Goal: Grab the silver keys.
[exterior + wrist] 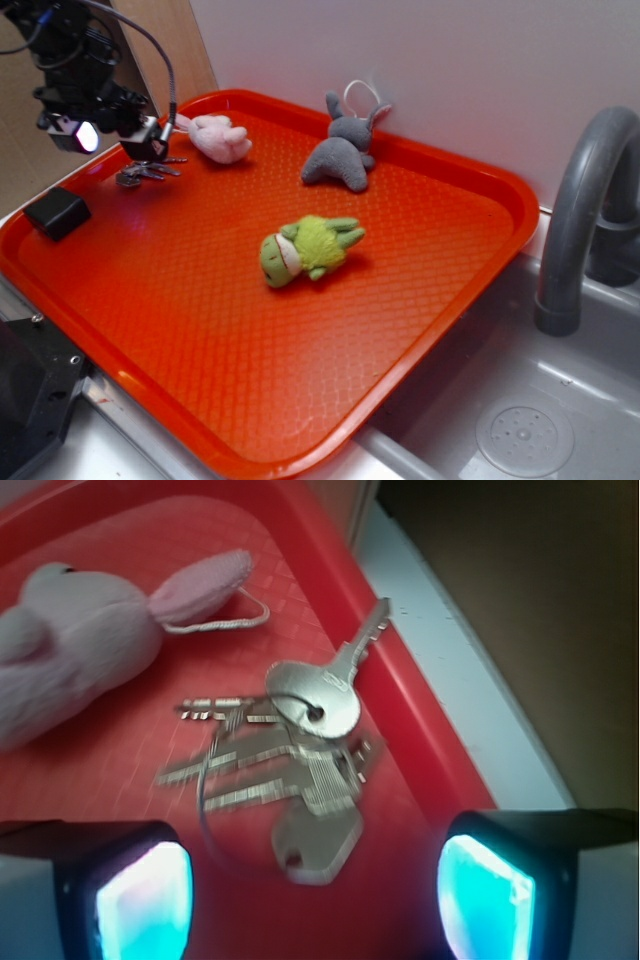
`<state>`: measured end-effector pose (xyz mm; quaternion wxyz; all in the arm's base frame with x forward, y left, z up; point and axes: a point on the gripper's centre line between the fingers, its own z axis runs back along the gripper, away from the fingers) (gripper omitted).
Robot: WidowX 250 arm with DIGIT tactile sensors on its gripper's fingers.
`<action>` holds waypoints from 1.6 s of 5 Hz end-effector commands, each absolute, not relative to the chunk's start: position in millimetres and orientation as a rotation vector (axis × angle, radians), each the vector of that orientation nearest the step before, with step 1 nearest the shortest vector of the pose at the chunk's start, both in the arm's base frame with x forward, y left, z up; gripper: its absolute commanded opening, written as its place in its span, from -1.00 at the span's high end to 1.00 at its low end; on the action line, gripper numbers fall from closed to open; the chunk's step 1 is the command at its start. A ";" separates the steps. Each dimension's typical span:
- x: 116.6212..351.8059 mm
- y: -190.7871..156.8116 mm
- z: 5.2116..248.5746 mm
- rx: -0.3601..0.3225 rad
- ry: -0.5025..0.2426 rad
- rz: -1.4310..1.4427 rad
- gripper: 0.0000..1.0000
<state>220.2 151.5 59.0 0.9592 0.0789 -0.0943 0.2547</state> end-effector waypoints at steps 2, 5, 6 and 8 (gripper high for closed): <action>245.3 147.5 33.6 0.143 -0.137 0.470 -0.77; 251.5 155.6 35.2 0.118 -0.119 0.416 1.00; 244.5 149.7 61.1 0.100 -0.120 0.331 1.00; 221.0 123.3 144.7 0.051 -0.231 0.224 1.00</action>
